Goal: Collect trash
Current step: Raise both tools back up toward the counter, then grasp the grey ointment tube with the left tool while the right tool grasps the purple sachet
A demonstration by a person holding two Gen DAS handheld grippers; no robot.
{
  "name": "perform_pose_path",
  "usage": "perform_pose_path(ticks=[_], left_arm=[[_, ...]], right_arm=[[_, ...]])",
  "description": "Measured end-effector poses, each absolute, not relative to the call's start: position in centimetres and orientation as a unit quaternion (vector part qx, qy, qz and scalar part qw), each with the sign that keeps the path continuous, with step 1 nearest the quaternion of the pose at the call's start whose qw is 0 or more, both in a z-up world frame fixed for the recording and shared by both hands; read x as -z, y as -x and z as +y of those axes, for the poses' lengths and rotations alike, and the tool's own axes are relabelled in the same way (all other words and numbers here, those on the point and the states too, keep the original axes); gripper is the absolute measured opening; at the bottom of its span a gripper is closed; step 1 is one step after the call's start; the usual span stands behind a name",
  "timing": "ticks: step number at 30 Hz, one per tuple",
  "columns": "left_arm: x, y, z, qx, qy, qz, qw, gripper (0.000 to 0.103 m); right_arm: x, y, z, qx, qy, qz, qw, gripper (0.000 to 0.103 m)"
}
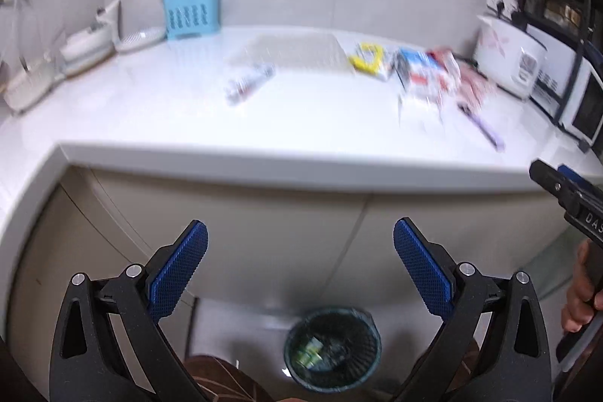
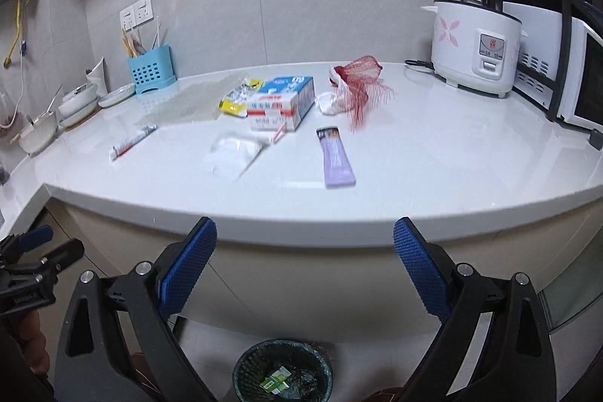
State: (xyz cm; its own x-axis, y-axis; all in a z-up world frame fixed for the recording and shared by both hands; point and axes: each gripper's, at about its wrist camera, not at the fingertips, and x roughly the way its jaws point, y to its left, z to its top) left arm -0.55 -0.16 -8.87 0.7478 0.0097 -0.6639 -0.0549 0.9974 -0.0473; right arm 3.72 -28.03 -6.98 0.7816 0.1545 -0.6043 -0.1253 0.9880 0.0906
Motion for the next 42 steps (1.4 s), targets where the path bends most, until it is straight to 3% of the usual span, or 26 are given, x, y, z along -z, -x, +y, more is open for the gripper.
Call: perform_pose_path(ticks=[9,26,38,42], left_arm=[[4.3,-6.3,2.0,-0.037,0.008,0.37,0.928,0.097],[5.9,-18.7,5.0,-0.042,0.004,0.445,0.895,0.096],[8.4,-22.4,5.1,-0.058,0.002,0.485,0.873,0.085],[8.8,-22.8,5.3,-0.057,0.017,0.502,0.863,0.07]], right_arm=[[5.3,-10.4,-28.5,-0.066,-0.023,0.379,0.923,0.085],[8.7,-19.0,-28.2,-0.038,-0.031,0.462,0.886,0.067],[10.0,-20.9,-28.4,-0.03,-0.046,0.484,0.873,0.039],[10.0,-20.9,-28.0,-0.027,-0.038,0.484,0.874,0.024]])
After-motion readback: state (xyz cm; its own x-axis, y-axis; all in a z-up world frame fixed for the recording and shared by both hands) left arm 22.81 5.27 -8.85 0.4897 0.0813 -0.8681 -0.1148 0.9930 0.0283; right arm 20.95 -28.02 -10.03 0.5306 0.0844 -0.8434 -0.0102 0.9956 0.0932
